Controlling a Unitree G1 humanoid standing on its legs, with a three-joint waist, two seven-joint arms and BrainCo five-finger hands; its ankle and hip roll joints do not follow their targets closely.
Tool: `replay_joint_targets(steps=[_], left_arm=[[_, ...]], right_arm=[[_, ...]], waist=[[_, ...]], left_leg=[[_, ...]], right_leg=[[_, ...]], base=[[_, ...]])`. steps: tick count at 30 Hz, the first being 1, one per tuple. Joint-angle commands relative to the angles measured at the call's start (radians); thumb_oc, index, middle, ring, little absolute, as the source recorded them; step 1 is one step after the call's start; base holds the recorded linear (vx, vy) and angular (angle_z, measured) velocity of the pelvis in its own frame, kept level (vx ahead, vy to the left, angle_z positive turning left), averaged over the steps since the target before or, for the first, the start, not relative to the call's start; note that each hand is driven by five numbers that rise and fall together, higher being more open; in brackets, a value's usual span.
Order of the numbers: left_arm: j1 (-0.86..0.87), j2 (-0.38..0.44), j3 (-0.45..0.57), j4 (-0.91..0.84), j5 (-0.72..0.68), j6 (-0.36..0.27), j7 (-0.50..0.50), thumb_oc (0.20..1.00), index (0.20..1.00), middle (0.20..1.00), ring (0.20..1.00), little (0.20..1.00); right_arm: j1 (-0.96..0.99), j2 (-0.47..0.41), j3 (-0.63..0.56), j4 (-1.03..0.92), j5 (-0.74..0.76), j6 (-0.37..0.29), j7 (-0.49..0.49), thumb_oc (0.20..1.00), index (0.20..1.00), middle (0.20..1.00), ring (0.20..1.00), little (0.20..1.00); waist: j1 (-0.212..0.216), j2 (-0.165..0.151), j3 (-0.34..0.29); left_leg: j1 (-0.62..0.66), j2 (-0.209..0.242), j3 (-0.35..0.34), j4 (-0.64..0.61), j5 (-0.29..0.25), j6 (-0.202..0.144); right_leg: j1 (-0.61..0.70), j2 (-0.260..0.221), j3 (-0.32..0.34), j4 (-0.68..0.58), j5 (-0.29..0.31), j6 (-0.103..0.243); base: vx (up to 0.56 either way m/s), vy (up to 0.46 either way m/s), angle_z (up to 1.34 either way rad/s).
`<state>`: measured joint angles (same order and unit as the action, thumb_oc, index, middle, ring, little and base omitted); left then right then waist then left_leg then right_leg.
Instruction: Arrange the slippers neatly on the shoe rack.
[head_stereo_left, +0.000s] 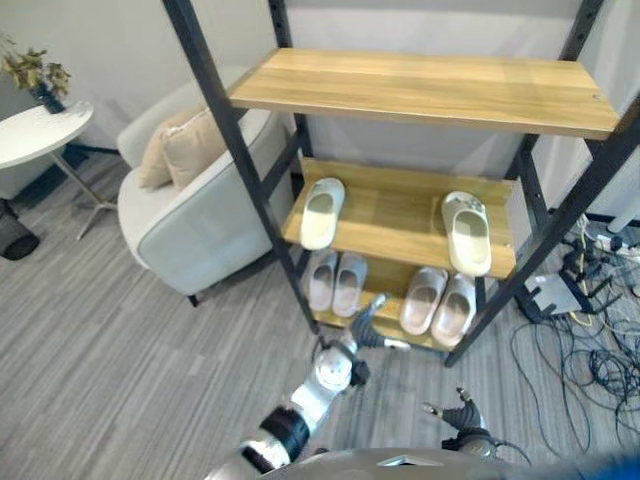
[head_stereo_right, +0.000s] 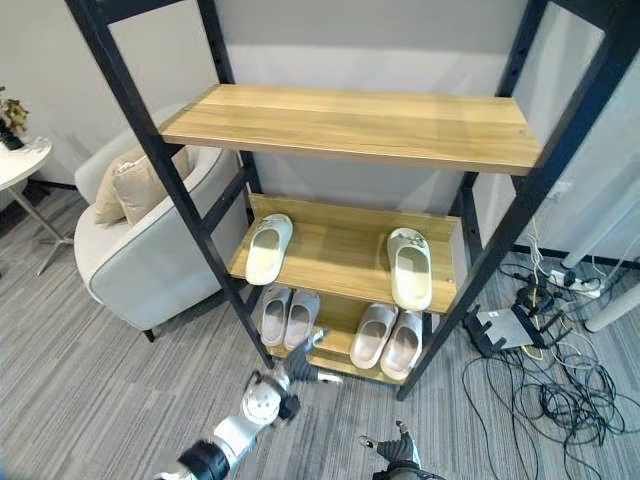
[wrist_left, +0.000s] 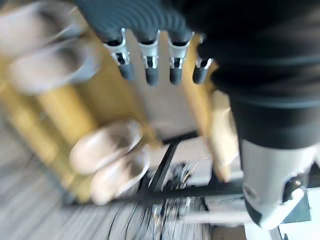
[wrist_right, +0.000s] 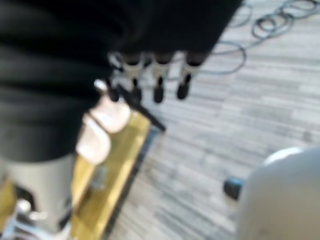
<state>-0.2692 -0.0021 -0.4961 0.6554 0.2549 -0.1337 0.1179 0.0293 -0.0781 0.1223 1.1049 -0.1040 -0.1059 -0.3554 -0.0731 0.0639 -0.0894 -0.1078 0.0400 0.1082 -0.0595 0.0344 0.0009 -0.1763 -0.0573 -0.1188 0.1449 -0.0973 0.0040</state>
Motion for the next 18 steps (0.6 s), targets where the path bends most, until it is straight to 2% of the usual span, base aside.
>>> replay_joint_targets(steps=[1,3,4,5,6,7,11,12,14,15,17,18], left_arm=[[-0.134,-0.068,0.056,-0.021,0.032,-0.017,0.032,1.000,1.000,1.000,1.000,1.000],[-0.162,-0.057,0.086,-0.047,0.029,-0.020,0.036,1.000,1.000,1.000,1.000,1.000],[-0.181,-0.046,0.101,-0.060,0.041,-0.015,0.055,1.000,1.000,1.000,1.000,1.000],[-0.224,-0.018,0.117,-0.061,0.101,-0.025,0.120,1.000,1.000,1.000,1.000,1.000],[-0.226,-0.019,0.117,-0.060,0.102,-0.025,0.121,1.000,1.000,1.000,1.000,1.000],[-0.266,-0.016,0.149,-0.037,0.123,0.005,0.160,1.000,1.000,1.000,1.000,1.000],[-0.312,0.002,0.187,-0.018,0.161,0.047,0.203,1.000,1.000,1.000,1.000,1.000],[-0.353,0.015,0.244,0.010,0.173,0.099,0.239,1.000,1.000,1.000,1.000,1.000],[-0.370,0.022,0.258,0.024,0.175,0.108,0.243,1.000,1.000,1.000,1.000,1.000],[-0.409,0.054,0.265,0.076,0.211,0.133,0.283,1.000,1.000,1.000,1.000,1.000],[-0.432,0.059,0.281,0.098,0.208,0.141,0.297,1.000,1.000,1.000,1.000,1.000],[-0.490,0.094,0.286,0.142,0.228,0.153,0.344,1.000,1.000,1.000,1.000,1.000]], right_arm=[[0.022,-0.019,-0.018,0.037,-0.043,-0.017,0.003,1.000,1.000,1.000,1.000,1.000],[0.038,-0.023,-0.015,0.046,-0.054,-0.019,0.000,1.000,1.000,1.000,1.000,1.000],[0.053,-0.025,-0.014,0.056,-0.061,-0.021,-0.003,1.000,1.000,1.000,1.000,1.000],[0.069,-0.027,-0.018,0.067,-0.067,-0.028,-0.016,1.000,1.000,1.000,1.000,1.000],[0.068,-0.027,-0.019,0.068,-0.068,-0.028,-0.017,1.000,1.000,1.000,1.000,1.000],[0.085,-0.028,-0.022,0.076,-0.069,-0.035,-0.024,1.000,1.000,1.000,1.000,1.000],[0.119,-0.028,-0.041,0.078,-0.065,-0.045,-0.031,1.000,1.000,1.000,1.000,1.000],[0.140,-0.023,-0.046,0.068,-0.070,-0.052,-0.037,1.000,1.000,1.000,1.000,1.000],[0.139,-0.023,-0.050,0.063,-0.070,-0.050,-0.036,1.000,1.000,1.000,1.000,1.000],[0.134,-0.019,-0.058,0.056,-0.070,-0.045,-0.036,1.000,1.000,1.000,1.000,1.000],[0.132,-0.015,-0.062,0.053,-0.070,-0.040,-0.035,1.000,1.000,1.000,1.000,1.000],[0.116,-0.013,-0.073,0.039,-0.065,-0.027,-0.034,1.000,1.000,1.000,1.000,1.000]], waist=[[-0.017,0.039,0.007],[-0.023,0.045,0.008],[-0.027,0.047,0.007],[-0.032,0.047,0.007],[-0.031,0.047,0.009],[-0.041,0.047,0.010],[-0.056,0.052,0.013],[-0.066,0.056,0.017],[-0.070,0.059,0.019],[-0.078,0.062,0.025],[-0.081,0.062,0.028],[-0.088,0.060,0.044]], left_leg=[[0.018,-0.003,-0.014,-0.028,0.001,-0.013],[0.021,-0.003,-0.001,-0.028,-0.007,-0.009],[0.025,-0.002,0.006,-0.028,-0.011,-0.006],[0.033,-0.002,0.017,-0.028,-0.018,-0.003],[0.035,-0.002,0.018,-0.028,-0.019,-0.003],[0.043,-0.002,0.030,-0.028,-0.025,0.000],[0.053,-0.005,0.047,-0.028,-0.031,0.003],[0.055,-0.007,0.057,-0.028,-0.033,0.006],[0.053,-0.008,0.059,-0.028,-0.034,0.007],[0.046,-0.010,0.065,-0.028,-0.035,0.009],[0.041,-0.011,0.067,-0.028,-0.035,0.010],[0.022,-0.013,0.074,-0.028,-0.037,0.011]], right_leg=[[0.048,0.026,0.130,-0.018,-0.021,0.009],[0.040,0.027,0.152,-0.021,-0.012,0.011],[0.036,0.027,0.162,-0.021,-0.008,0.011],[0.033,0.031,0.180,-0.019,-0.006,0.012],[0.034,0.032,0.181,-0.019,-0.006,0.012],[0.032,0.035,0.201,-0.019,-0.004,0.014],[0.033,0.036,0.223,-0.021,-0.001,0.019],[0.027,0.035,0.235,-0.024,0.002,0.023],[0.025,0.033,0.237,-0.026,0.002,0.025],[0.015,0.031,0.244,-0.029,0.007,0.029],[0.008,0.030,0.249,-0.030,0.009,0.031],[-0.014,0.028,0.259,-0.032,0.013,0.040]], base=[[-0.02,0.003,-0.28],[-0.01,0.008,-0.26],[0.03,-0.005,-0.25],[0.03,-0.005,-0.28],[0.04,-0.009,-0.35],[0.02,0.002,-0.35],[0.04,0.010,-0.13],[0.05,0.020,-0.15],[0.02,0.020,-0.26],[0.01,0.016,-0.17],[-0.02,0.023,-0.03],[-0.04,0.027,-0.09]])
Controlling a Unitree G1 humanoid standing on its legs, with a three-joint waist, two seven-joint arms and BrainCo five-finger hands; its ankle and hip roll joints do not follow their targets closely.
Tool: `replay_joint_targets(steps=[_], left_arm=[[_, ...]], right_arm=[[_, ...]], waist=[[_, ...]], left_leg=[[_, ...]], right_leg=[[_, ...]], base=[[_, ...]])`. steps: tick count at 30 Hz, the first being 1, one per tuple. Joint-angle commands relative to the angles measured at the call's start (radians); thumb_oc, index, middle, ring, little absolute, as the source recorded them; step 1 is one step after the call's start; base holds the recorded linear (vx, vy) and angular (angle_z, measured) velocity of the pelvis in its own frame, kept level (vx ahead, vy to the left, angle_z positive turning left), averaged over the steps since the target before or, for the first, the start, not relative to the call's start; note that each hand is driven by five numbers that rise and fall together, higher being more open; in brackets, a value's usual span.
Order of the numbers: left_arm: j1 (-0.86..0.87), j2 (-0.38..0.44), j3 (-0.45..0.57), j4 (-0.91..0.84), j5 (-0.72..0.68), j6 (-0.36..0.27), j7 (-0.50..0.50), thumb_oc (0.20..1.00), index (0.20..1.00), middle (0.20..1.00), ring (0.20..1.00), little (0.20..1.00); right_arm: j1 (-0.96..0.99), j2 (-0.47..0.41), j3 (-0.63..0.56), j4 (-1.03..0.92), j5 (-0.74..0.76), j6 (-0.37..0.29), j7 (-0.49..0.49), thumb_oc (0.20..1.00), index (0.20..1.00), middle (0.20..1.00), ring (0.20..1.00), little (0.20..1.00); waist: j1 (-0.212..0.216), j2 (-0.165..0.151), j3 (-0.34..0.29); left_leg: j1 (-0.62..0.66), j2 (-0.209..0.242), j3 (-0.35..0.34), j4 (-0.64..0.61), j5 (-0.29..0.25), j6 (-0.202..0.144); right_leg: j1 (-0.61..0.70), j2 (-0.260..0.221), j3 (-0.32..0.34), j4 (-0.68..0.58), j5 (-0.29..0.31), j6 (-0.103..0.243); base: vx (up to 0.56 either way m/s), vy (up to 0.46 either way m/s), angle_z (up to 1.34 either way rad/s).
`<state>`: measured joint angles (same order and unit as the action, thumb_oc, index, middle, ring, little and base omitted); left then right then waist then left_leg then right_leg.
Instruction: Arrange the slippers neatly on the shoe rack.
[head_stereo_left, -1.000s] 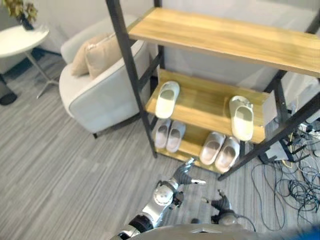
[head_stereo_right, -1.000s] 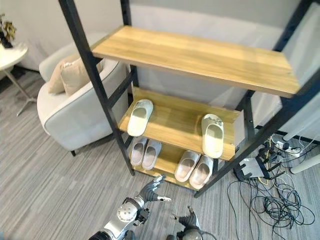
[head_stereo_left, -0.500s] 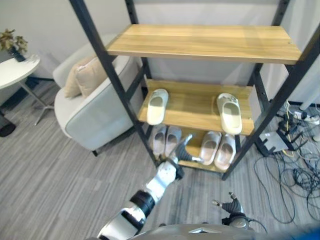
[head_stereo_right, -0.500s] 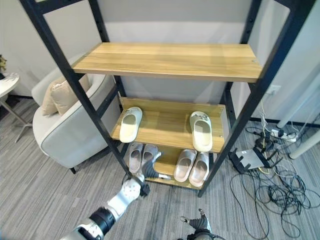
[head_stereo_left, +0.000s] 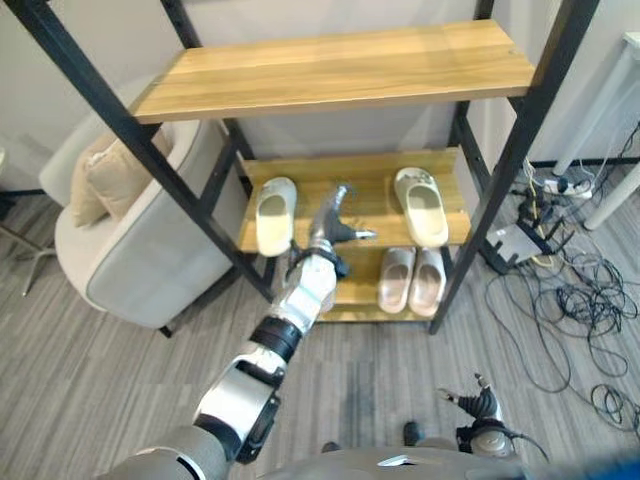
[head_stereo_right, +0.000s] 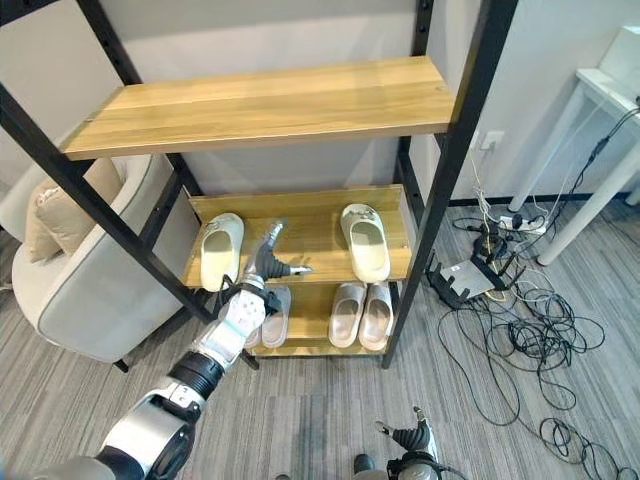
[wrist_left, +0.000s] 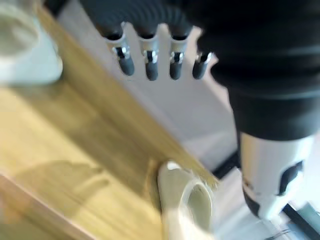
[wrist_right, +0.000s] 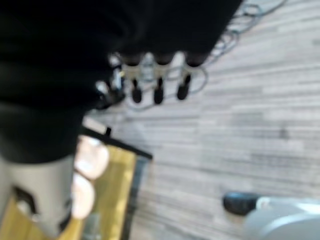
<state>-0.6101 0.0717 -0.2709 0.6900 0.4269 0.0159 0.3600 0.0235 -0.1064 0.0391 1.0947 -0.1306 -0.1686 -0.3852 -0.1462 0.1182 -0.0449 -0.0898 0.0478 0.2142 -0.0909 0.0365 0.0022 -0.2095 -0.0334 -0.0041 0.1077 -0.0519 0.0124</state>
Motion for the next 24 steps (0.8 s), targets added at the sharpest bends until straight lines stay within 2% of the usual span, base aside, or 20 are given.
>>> replay_joint_targets(steps=[1,3,5,6,9,11,14,15,20,24], left_arm=[[-0.152,0.020,0.061,0.110,0.056,0.003,0.104,1.000,1.000,1.000,1.000,1.000],[-0.251,0.054,0.072,0.215,0.073,0.034,0.172,1.000,1.000,1.000,1.000,1.000],[-0.290,0.066,0.079,0.246,0.066,0.042,0.188,1.000,1.000,1.000,1.000,1.000],[-0.340,0.093,0.073,0.294,0.061,0.042,0.215,1.000,1.000,1.000,1.000,1.000],[-0.388,0.126,0.046,0.341,0.067,0.041,0.227,1.000,1.000,1.000,1.000,1.000],[-0.467,0.165,0.033,0.420,0.038,0.034,0.247,1.000,1.000,1.000,1.000,1.000],[-0.525,0.199,0.023,0.456,0.018,0.024,0.270,1.000,1.000,1.000,1.000,1.000],[-0.581,0.231,0.000,0.484,0.005,0.020,0.284,1.000,1.000,1.000,1.000,1.000],[-0.614,0.230,-0.029,0.496,0.022,0.030,0.302,1.000,1.000,1.000,1.000,1.000],[-0.656,0.273,-0.067,0.516,0.003,0.018,0.300,1.000,1.000,1.000,1.000,1.000]], right_arm=[[0.120,0.016,0.010,0.050,-0.039,0.037,-0.004,1.000,1.000,1.000,1.000,1.000],[0.114,0.026,0.012,0.016,-0.039,0.051,-0.005,1.000,1.000,1.000,1.000,1.000],[0.118,0.030,0.010,0.002,-0.040,0.052,-0.003,1.000,1.000,1.000,1.000,1.000],[0.120,0.038,0.006,-0.019,-0.038,0.053,-0.006,1.000,1.000,1.000,1.000,1.000],[0.117,0.050,-0.004,-0.027,-0.034,0.061,-0.010,1.000,1.000,1.000,1.000,1.000],[0.111,0.067,-0.006,-0.027,-0.034,0.069,-0.009,1.000,1.000,1.000,1.000,1.000],[0.105,0.077,-0.007,-0.030,-0.033,0.068,-0.010,1.000,1.000,1.000,1.000,1.000],[0.075,0.052,-0.028,-0.013,-0.018,0.059,0.017,1.000,1.000,1.000,1.000,1.000],[0.030,0.038,-0.049,0.051,0.012,0.084,0.054,1.000,1.000,1.000,1.000,1.000],[0.029,0.054,-0.063,0.080,0.011,0.078,0.048,1.000,1.000,1.000,1.000,1.000]], waist=[[-0.014,0.005,0.000],[-0.017,-0.005,0.020],[-0.015,-0.011,0.025],[-0.018,-0.023,0.038],[-0.015,-0.034,0.046],[-0.011,-0.055,0.066],[-0.006,-0.070,0.072],[0.003,-0.085,0.074],[0.023,-0.107,0.068],[0.034,-0.111,0.066]], left_leg=[[0.003,-0.021,-0.031,0.004,-0.039,0.010],[-0.026,-0.022,-0.015,0.004,-0.038,0.012],[-0.036,-0.022,-0.006,0.004,-0.039,0.013],[-0.041,-0.026,0.002,0.004,-0.044,0.018],[-0.053,-0.029,0.017,0.004,-0.047,0.022],[-0.094,-0.033,0.036,0.043,-0.062,0.028],[-0.127,-0.032,0.041,0.075,-0.079,0.032],[-0.162,-0.028,0.043,0.109,-0.094,0.038],[-0.205,-0.027,0.015,0.153,-0.117,0.047],[-0.219,-0.035,-0.005,0.168,-0.127,0.056]], right_leg=[[0.016,0.004,0.145,0.007,-0.032,0.032],[-0.026,0.006,0.163,0.006,-0.023,0.041],[-0.043,0.009,0.175,0.008,-0.019,0.046],[-0.054,0.007,0.189,0.006,-0.018,0.054],[-0.074,0.008,0.212,0.006,-0.014,0.061],[-0.103,0.007,0.236,0.006,-0.004,0.075],[-0.119,0.003,0.250,-0.002,0.004,0.086],[-0.129,-0.004,0.256,-0.013,0.012,0.097],[-0.119,-0.027,0.228,-0.048,0.024,0.115],[-0.100,-0.046,0.195,-0.065,0.024,0.127]], base=[[-0.07,0.038,-0.18],[-0.08,0.035,-0.22],[-0.07,0.037,-0.24],[-0.06,0.064,-0.29],[-0.05,0.052,-0.20],[-0.09,0.077,-0.22],[-0.06,0.041,-0.24],[-0.05,0.020,-0.18],[0.00,-0.024,0.02],[0.04,0.012,0.12]])
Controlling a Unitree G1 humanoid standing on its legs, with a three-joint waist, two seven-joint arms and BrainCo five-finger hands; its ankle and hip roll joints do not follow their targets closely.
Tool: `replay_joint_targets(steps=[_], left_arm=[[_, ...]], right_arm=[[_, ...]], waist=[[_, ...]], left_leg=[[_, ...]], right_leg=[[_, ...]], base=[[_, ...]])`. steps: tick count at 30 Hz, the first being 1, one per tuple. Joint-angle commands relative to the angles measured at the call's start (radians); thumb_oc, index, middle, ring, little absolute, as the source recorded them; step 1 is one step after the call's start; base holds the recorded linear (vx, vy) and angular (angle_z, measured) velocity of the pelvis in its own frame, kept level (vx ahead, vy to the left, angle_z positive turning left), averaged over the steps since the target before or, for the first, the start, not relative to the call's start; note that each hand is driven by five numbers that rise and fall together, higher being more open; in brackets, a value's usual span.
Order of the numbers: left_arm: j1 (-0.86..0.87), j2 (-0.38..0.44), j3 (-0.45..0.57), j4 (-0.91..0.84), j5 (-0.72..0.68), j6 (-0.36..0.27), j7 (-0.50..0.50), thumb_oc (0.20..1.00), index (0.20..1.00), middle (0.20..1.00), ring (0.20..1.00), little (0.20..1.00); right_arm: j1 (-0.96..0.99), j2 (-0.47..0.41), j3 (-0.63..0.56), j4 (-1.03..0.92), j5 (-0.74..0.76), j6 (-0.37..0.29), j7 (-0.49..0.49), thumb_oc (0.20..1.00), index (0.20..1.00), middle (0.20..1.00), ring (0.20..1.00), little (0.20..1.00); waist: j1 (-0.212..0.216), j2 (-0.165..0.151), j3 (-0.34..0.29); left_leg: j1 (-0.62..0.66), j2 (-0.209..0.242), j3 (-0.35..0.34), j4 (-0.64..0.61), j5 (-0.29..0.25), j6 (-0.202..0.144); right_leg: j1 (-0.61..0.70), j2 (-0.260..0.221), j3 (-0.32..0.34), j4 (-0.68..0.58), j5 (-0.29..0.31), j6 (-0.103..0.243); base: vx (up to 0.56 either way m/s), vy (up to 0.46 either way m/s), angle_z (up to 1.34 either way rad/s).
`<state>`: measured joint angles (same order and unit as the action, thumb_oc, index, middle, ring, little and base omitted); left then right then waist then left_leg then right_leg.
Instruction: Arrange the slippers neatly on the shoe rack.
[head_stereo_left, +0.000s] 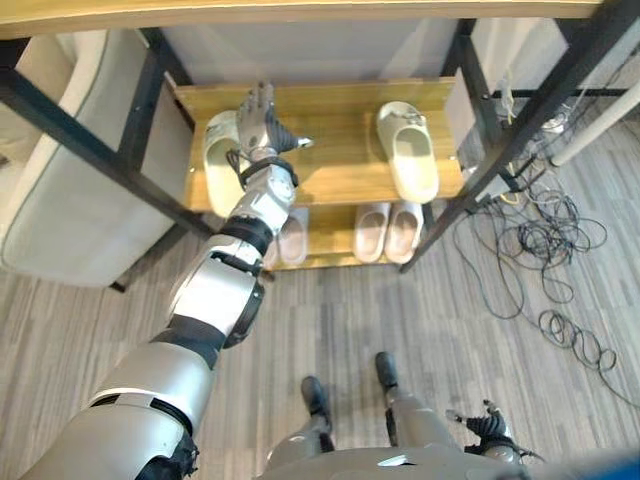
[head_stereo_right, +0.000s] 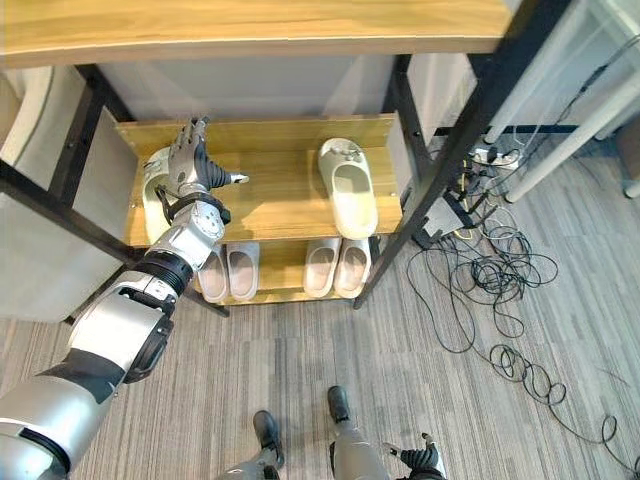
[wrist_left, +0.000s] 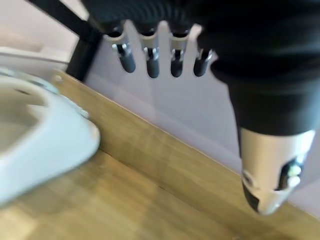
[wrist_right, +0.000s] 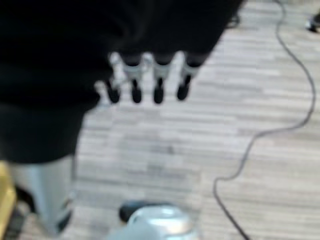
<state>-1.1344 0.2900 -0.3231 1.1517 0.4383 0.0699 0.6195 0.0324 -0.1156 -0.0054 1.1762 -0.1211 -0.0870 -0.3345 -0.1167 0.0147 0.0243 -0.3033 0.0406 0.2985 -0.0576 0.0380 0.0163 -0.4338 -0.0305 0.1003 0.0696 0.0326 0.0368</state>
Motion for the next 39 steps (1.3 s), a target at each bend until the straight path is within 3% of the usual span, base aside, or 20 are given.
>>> replay_joint_targets(steps=[1,6,13,26,39], left_arm=[[-0.133,0.061,-0.024,0.052,-0.007,-0.034,0.034,1.000,1.000,1.000,1.000,1.000],[-0.121,0.097,-0.089,-0.009,0.066,0.026,-0.024,1.000,1.000,1.000,1.000,1.000],[-0.169,0.138,-0.183,0.024,0.119,0.041,-0.027,1.000,1.000,1.000,1.000,1.000],[-0.341,0.076,-0.374,0.331,0.131,0.097,0.063,1.000,1.000,1.000,1.000,1.000],[-0.394,0.070,-0.388,0.455,0.069,0.134,0.137,1.000,1.000,1.000,1.000,1.000]], right_arm=[[0.018,0.067,-0.023,0.004,0.002,-0.004,-0.004,1.000,1.000,1.000,1.000,1.000],[0.005,0.086,-0.030,0.015,0.005,-0.001,-0.014,1.000,1.000,1.000,1.000,1.000],[-0.008,0.082,-0.021,0.030,-0.017,-0.002,-0.027,1.000,1.000,1.000,1.000,1.000],[-0.058,0.075,-0.012,0.039,-0.035,-0.012,-0.040,1.000,1.000,1.000,1.000,1.000],[-0.085,0.061,-0.003,0.033,-0.056,-0.005,-0.039,1.000,1.000,1.000,1.000,1.000]], waist=[[0.006,-0.007,-0.004],[0.019,-0.006,-0.002],[0.023,0.002,0.007],[0.021,0.002,0.062],[0.021,-0.004,0.072]], left_leg=[[-0.007,-0.030,-0.093,0.138,-0.130,0.045],[-0.003,-0.040,-0.118,0.146,-0.141,0.055],[0.002,-0.049,-0.127,0.129,-0.133,0.059],[-0.078,-0.059,-0.133,0.119,-0.107,0.070],[-0.102,-0.071,-0.144,0.071,-0.074,0.067]], right_leg=[[0.129,-0.054,0.083,-0.029,-0.059,0.106],[0.161,-0.076,0.044,-0.040,-0.066,0.114],[0.170,-0.086,0.022,-0.052,-0.064,0.118],[0.109,-0.094,0.012,-0.063,-0.043,0.124],[0.081,-0.099,0.003,-0.087,-0.024,0.124]], base=[[0.04,0.010,0.18],[0.04,0.004,0.21],[0.03,0.018,0.09],[-0.02,0.012,0.01],[0.01,0.008,0.03]])
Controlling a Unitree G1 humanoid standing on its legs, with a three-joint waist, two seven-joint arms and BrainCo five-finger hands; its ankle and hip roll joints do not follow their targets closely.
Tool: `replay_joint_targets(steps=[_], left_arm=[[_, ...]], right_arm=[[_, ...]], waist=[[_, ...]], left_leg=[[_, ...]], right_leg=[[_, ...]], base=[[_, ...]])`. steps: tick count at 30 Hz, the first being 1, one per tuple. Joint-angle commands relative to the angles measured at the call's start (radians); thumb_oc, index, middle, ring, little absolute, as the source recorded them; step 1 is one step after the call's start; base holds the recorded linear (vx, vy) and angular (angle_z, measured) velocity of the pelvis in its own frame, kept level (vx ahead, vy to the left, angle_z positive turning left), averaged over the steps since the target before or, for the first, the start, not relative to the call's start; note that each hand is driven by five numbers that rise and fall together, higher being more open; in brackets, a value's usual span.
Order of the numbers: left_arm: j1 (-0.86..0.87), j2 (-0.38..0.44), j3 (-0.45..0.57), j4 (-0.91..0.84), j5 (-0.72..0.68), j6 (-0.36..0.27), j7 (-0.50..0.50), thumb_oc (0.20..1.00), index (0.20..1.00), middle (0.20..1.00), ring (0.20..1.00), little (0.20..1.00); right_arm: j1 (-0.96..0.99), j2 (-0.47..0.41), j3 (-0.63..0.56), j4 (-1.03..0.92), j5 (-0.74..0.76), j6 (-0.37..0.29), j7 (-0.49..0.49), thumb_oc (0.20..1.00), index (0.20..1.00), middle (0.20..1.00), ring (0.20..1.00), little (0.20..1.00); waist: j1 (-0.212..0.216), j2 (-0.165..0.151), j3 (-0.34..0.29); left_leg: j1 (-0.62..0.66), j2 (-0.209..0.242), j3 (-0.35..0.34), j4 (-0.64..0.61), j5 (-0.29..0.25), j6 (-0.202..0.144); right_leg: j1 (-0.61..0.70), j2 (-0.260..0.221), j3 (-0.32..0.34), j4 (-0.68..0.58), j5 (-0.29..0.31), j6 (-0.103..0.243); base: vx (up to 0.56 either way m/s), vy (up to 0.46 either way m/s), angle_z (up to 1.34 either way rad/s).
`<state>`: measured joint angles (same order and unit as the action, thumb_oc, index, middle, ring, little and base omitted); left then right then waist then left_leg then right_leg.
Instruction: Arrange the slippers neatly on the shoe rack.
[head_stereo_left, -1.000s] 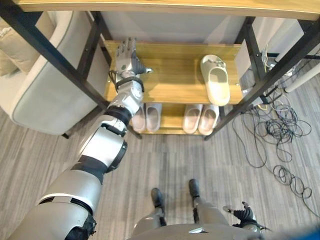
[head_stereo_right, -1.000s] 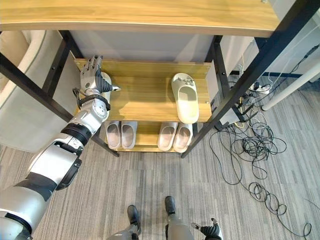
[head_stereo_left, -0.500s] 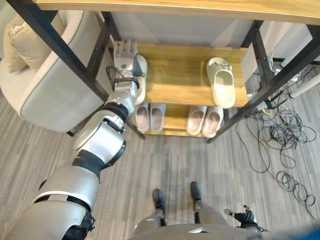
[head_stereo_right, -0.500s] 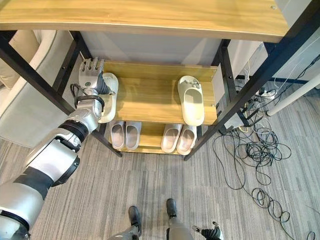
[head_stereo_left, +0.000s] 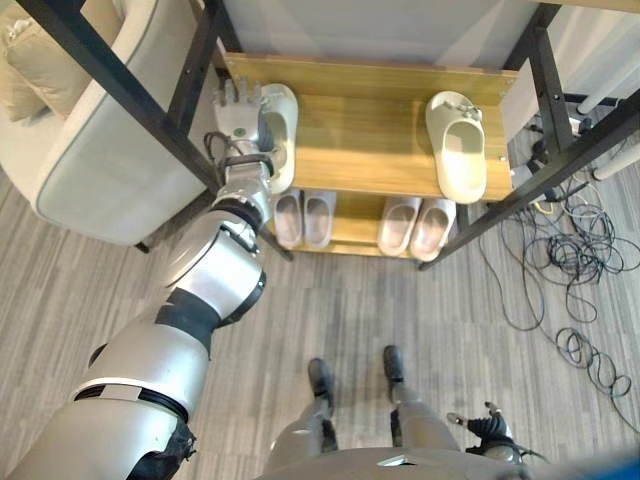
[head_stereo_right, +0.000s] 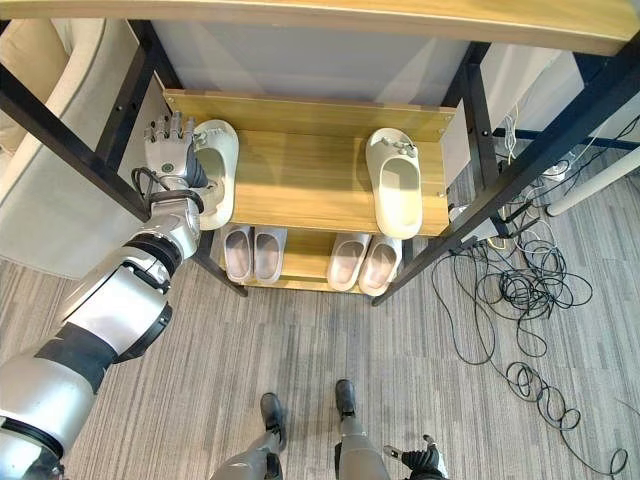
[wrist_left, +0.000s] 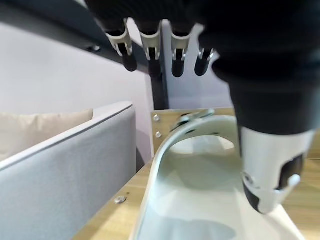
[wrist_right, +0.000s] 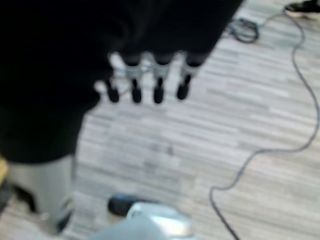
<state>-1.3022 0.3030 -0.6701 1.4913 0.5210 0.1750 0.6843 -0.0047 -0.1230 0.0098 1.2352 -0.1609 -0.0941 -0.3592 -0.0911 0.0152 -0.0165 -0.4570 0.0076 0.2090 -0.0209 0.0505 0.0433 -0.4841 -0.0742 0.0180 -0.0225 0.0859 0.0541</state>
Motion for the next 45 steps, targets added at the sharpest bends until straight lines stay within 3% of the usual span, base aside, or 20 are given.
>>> replay_joint_targets(steps=[1,16,17,18,27,36,41,45], left_arm=[[-0.230,0.056,-0.043,0.122,-0.014,0.032,0.073,1.000,1.000,1.000,1.000,1.000],[-0.233,0.036,0.014,0.141,-0.072,0.034,0.099,1.000,1.000,1.000,1.000,1.000],[-0.232,0.033,0.020,0.143,-0.077,0.032,0.096,0.837,0.837,0.837,0.837,0.837],[-0.231,0.027,0.043,0.155,-0.104,0.045,0.075,0.200,0.200,0.200,0.200,0.200],[-0.243,-0.009,0.118,0.183,-0.158,0.058,0.070,0.200,0.200,0.200,0.200,0.200],[-0.210,-0.066,0.281,0.129,-0.223,-0.016,0.058,0.200,0.200,0.200,0.200,0.200],[-0.218,-0.097,0.376,0.140,-0.299,-0.016,0.041,0.200,0.200,0.200,0.200,0.200],[-0.226,-0.117,0.396,0.143,-0.313,-0.022,0.035,0.200,0.200,0.200,0.200,0.200]], right_arm=[[-0.048,0.068,-0.020,-0.030,-0.017,0.003,-0.016,1.000,1.000,1.000,1.000,1.000],[-0.072,0.051,-0.021,-0.026,-0.031,0.015,-0.028,1.000,1.000,1.000,1.000,1.000],[-0.073,0.052,-0.020,-0.023,-0.032,0.016,-0.029,1.000,1.000,1.000,1.000,1.000],[-0.082,0.051,-0.019,-0.022,-0.033,0.020,-0.028,1.000,1.000,1.000,1.000,1.000],[-0.099,0.057,-0.024,-0.015,-0.026,0.024,-0.032,1.000,1.000,1.000,1.000,1.000],[-0.121,0.059,-0.024,0.009,-0.010,0.034,-0.036,1.000,1.000,1.000,1.000,1.000],[-0.165,0.054,-0.031,0.033,0.011,0.049,-0.037,1.000,1.000,1.000,1.000,1.000],[-0.179,0.052,-0.030,0.038,0.017,0.051,-0.036,1.000,1.000,1.000,1.000,1.000]], waist=[[-0.006,-0.003,0.113],[-0.002,0.028,0.116],[-0.003,0.031,0.115],[-0.004,0.035,0.116],[-0.011,0.046,0.112],[-0.012,0.053,0.113],[-0.017,0.060,0.115],[-0.022,0.066,0.120]], left_leg=[[0.051,-0.040,-0.056,0.025,-0.082,0.041],[0.072,-0.061,-0.046,-0.061,-0.035,0.034],[0.073,-0.063,-0.046,-0.065,-0.032,0.033],[0.070,-0.066,-0.046,-0.066,-0.031,0.031],[0.043,-0.074,-0.042,-0.066,-0.025,0.024],[0.046,-0.076,-0.035,-0.066,-0.021,0.015],[0.054,-0.075,-0.033,-0.066,-0.018,0.009],[0.060,-0.073,-0.026,-0.066,-0.018,0.004]], right_leg=[[0.129,-0.055,0.086,0.003,-0.076,0.107],[0.107,-0.061,0.087,-0.011,-0.077,0.104],[0.106,-0.062,0.088,-0.012,-0.077,0.105],[0.101,-0.063,0.089,-0.011,-0.077,0.105],[0.059,-0.063,0.098,-0.001,-0.075,0.101],[0.046,-0.057,0.101,0.004,-0.072,0.088],[0.043,-0.054,0.102,0.009,-0.072,0.081],[0.038,-0.051,0.112,0.009,-0.065,0.073]], base=[[0.00,0.000,0.00],[0.03,0.015,0.01],[0.05,0.021,0.01],[0.04,0.017,0.01],[0.00,-0.003,0.00],[0.00,-0.027,0.00],[0.01,-0.048,0.00],[0.01,-0.062,-0.02]])
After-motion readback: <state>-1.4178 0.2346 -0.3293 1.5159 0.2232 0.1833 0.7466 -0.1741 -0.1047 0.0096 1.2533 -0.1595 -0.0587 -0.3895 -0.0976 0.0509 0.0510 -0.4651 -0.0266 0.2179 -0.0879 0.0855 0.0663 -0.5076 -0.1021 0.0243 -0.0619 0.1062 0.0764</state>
